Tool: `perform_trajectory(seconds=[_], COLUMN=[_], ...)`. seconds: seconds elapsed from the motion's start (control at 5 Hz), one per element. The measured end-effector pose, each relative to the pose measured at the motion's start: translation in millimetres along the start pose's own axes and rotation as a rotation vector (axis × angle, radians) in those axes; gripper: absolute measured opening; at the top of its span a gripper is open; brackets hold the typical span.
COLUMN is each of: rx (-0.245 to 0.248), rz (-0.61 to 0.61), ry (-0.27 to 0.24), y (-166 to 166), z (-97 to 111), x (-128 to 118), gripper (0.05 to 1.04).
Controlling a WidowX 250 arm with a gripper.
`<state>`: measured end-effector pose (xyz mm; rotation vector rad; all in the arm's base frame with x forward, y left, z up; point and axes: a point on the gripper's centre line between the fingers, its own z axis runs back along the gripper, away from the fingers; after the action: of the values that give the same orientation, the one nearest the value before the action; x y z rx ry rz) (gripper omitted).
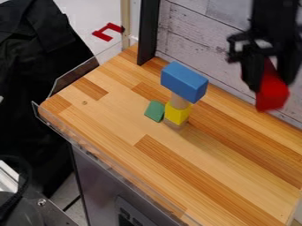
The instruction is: Place the red rectangular block on top of the arch
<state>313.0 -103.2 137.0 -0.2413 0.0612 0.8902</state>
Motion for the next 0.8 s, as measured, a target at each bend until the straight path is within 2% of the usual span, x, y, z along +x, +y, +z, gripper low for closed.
perform_trajectory(seconds=[0.2, 0.4, 0.6, 0.8], rx=[-0.055, -0.12, -0.154, -0.144], rz=[0.23, 0.368, 0.462, 0.506], ry=[-0.049, -0.056, -0.057, -0.072], y=[16.2, 35.3, 48.9, 61.0], z=[18.2, 33.4, 40.6, 41.0], x=[25.5, 44.8, 62.3, 73.5], gripper=[0.561, 0.561, 0.561, 0.561])
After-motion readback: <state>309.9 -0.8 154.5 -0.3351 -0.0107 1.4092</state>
